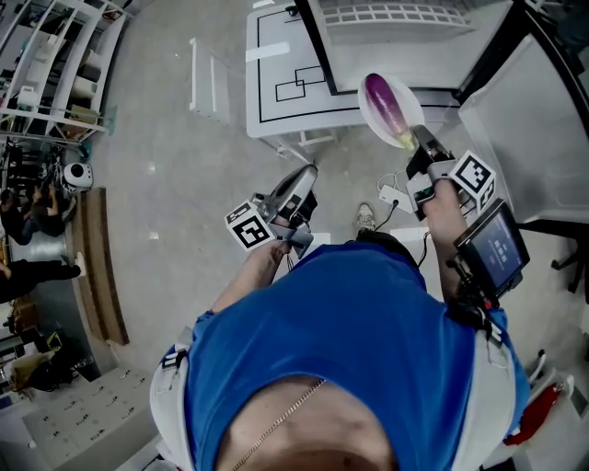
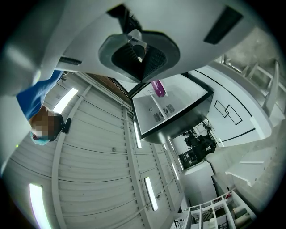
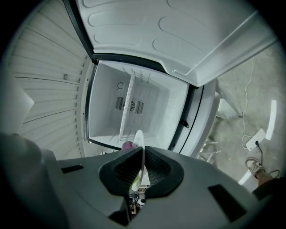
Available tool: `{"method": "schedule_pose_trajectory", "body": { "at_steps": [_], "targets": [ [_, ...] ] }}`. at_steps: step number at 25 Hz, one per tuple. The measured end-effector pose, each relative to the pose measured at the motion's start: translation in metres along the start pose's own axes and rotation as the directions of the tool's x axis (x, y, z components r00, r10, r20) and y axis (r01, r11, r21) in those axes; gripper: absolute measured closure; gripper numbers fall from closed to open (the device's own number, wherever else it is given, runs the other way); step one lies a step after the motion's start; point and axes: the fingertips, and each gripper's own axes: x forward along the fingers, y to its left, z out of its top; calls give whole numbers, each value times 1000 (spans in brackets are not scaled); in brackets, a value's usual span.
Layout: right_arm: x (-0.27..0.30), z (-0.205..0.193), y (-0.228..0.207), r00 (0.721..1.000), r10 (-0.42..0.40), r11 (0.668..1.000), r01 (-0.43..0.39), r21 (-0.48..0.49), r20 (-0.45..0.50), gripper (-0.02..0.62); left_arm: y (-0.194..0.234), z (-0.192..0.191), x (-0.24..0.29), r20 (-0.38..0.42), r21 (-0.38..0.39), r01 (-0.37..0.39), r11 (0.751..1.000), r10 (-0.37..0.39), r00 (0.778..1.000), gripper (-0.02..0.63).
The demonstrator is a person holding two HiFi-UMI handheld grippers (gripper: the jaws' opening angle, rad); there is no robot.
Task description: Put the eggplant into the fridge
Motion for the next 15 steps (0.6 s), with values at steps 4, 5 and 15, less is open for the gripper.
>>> {"method": "schedule_pose_trajectory", "body": {
  "at_steps": [4,5,15],
  "targets": [
    [38,15,-9,1000,-7,1000,7,10,-17,578,23,17,18,2,6,-24,1000,24,1000,598],
    [49,19,-13,1000,-9,1000,9,13,-20,578,30,21,23,2,7,-31,999,31,1000,598],
    [99,32,-36,999,-50,998,50,25,-18,578,44,38,30,6,7,-91,996,91,996,598]
  ]
}}
